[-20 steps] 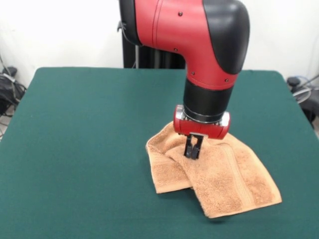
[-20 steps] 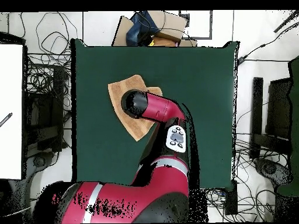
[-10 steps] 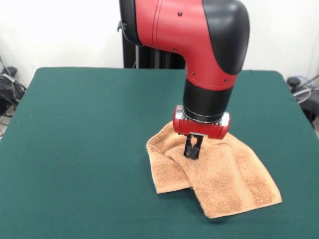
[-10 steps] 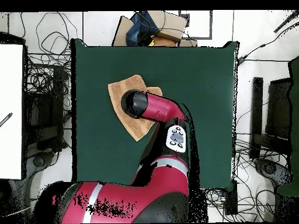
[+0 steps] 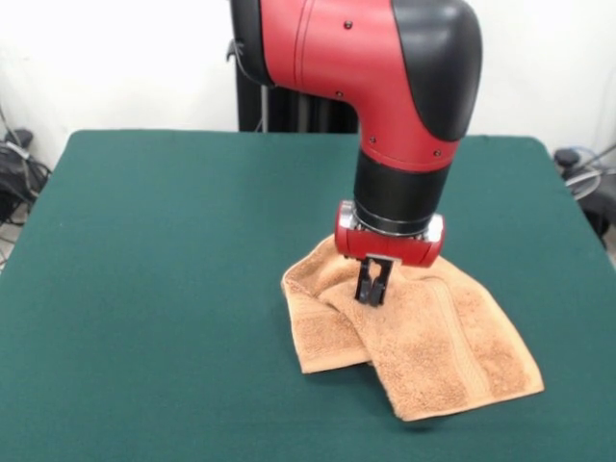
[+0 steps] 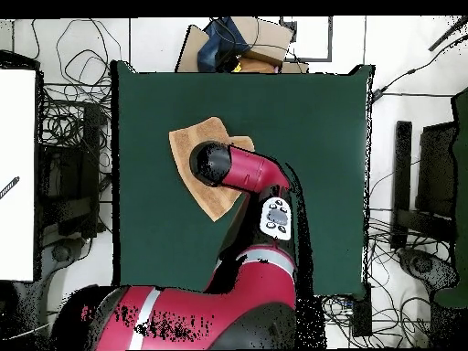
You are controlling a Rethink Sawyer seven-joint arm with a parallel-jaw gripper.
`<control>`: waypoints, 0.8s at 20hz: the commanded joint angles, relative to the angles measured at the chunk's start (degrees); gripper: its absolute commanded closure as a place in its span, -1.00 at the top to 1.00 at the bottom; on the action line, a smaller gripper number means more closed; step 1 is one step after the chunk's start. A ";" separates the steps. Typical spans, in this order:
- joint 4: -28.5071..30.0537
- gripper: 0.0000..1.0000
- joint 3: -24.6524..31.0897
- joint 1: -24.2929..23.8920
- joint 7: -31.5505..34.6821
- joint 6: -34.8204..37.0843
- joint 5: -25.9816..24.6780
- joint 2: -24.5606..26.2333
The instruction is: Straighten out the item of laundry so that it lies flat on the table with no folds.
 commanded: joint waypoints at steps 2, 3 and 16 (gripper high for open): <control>7.04 -1.00 1.97 0.15 12.73 -1.89 0.44 -0.70; 7.19 -1.00 1.77 0.36 12.91 -1.76 0.47 -0.90; 7.35 -1.00 1.12 1.08 13.49 1.99 1.55 -3.25</control>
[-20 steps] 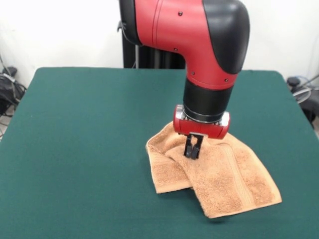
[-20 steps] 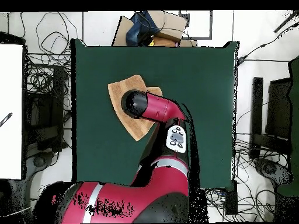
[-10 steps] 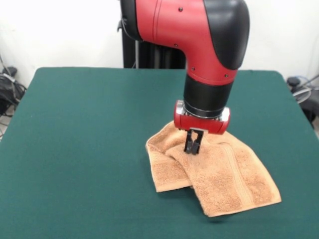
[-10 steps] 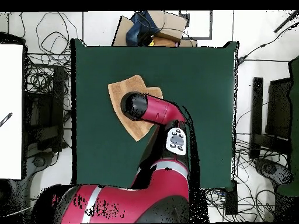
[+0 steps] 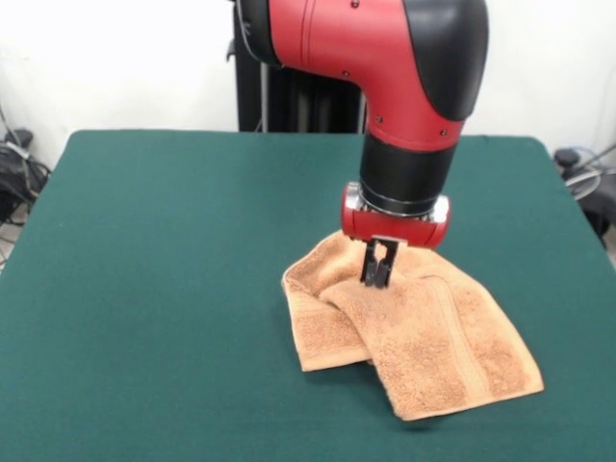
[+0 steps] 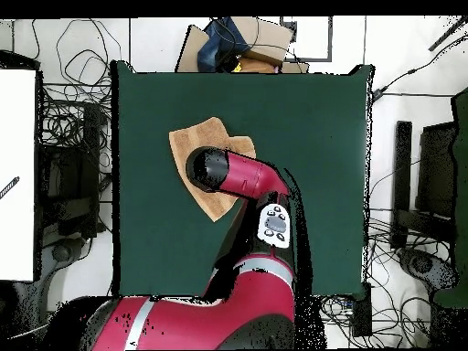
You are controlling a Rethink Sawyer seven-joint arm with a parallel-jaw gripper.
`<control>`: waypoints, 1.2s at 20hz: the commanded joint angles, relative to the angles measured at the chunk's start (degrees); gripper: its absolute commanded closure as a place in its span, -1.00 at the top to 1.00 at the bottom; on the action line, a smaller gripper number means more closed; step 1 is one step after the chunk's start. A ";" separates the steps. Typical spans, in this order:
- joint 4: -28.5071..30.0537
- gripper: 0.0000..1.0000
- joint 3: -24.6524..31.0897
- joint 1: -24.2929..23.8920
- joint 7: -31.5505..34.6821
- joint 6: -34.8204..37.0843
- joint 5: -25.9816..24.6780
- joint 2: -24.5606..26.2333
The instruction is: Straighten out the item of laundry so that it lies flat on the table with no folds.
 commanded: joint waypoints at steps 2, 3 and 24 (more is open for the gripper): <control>4.18 -1.00 1.24 0.47 13.28 2.00 1.52 -0.93; 4.16 -1.00 1.29 0.40 13.18 2.02 1.50 -0.99; 4.44 1.00 3.10 -0.90 12.05 -5.98 0.38 2.53</control>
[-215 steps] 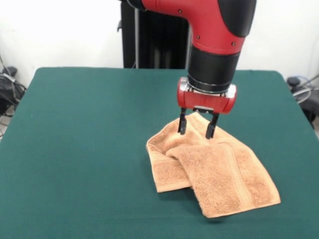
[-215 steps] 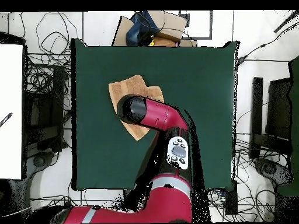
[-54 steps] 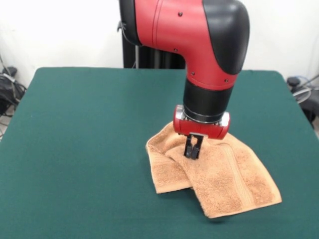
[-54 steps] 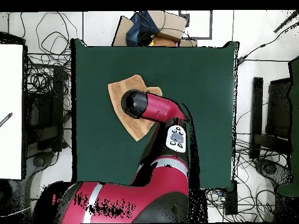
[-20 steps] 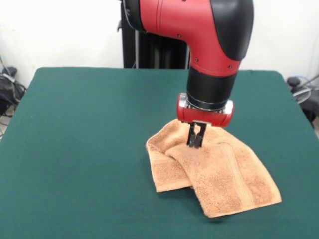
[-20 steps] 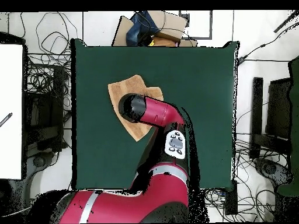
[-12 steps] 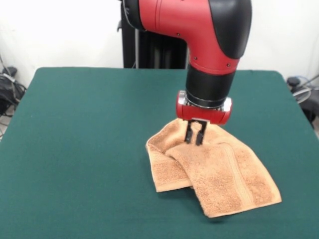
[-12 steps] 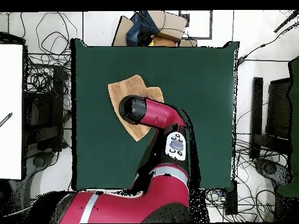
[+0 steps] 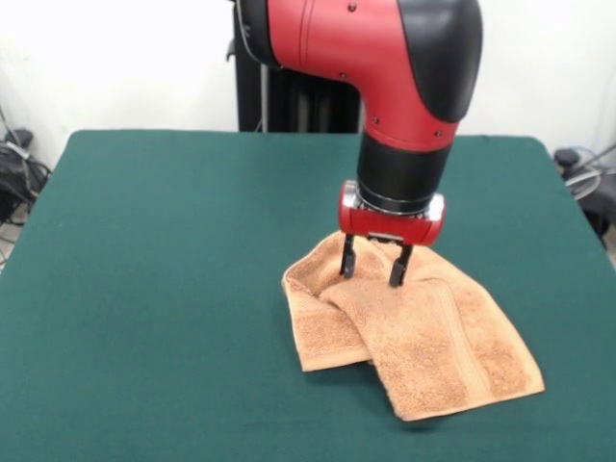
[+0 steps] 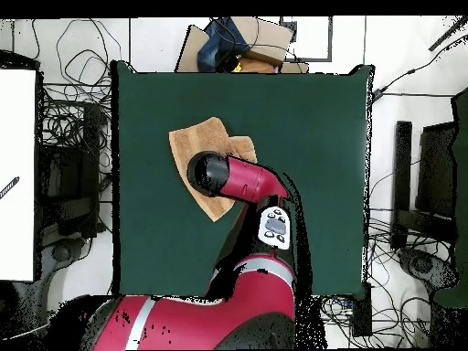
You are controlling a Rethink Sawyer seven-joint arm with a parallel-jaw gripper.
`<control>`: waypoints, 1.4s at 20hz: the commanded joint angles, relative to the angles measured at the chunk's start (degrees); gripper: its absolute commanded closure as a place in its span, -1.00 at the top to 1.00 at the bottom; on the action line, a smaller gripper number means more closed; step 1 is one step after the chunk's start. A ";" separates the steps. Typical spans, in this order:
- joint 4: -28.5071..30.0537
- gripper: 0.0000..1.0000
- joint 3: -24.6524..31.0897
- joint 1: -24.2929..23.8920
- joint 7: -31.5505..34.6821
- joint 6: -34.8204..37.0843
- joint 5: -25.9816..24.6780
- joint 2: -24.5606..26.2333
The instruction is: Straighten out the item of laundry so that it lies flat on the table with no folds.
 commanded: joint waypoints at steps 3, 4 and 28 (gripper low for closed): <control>4.13 1.00 4.22 -1.79 12.02 -7.61 0.27 2.91; 4.21 1.00 4.64 -2.24 11.80 -8.53 0.07 3.53; -8.90 1.00 2.76 -0.30 12.85 -13.88 2.28 19.47</control>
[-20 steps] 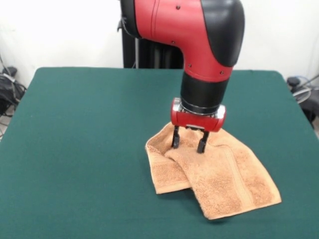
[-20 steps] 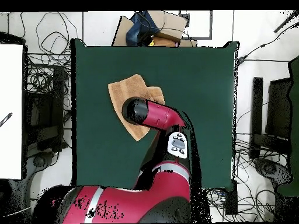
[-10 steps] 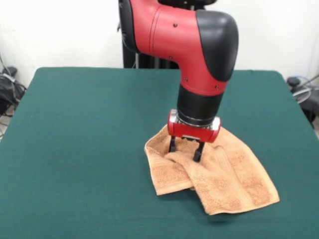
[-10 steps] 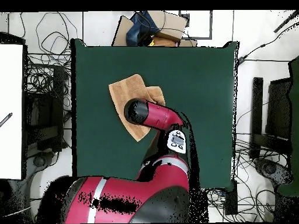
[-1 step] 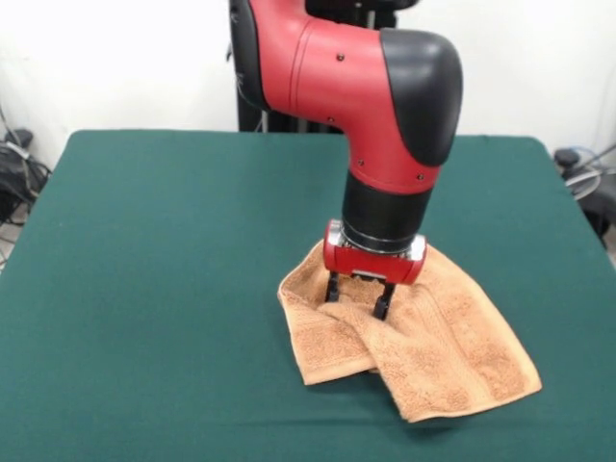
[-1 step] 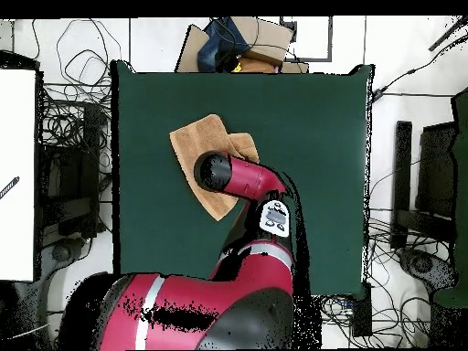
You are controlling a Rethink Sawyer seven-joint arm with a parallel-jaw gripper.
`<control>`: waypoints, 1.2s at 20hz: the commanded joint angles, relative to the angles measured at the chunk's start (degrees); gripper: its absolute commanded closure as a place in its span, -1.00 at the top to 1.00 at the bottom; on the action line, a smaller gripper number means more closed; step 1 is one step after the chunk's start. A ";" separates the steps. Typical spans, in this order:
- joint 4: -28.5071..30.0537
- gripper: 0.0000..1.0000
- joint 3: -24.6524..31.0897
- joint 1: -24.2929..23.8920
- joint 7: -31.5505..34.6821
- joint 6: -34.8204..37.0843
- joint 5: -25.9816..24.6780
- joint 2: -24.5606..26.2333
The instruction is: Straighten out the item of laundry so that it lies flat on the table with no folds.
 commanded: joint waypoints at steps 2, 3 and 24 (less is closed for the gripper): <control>-5.62 1.00 2.81 0.38 13.21 -8.19 2.34 14.19; -5.76 1.00 2.44 0.67 13.41 -8.32 2.35 14.27; -2.28 -1.00 2.99 0.26 14.14 -7.26 4.24 12.01</control>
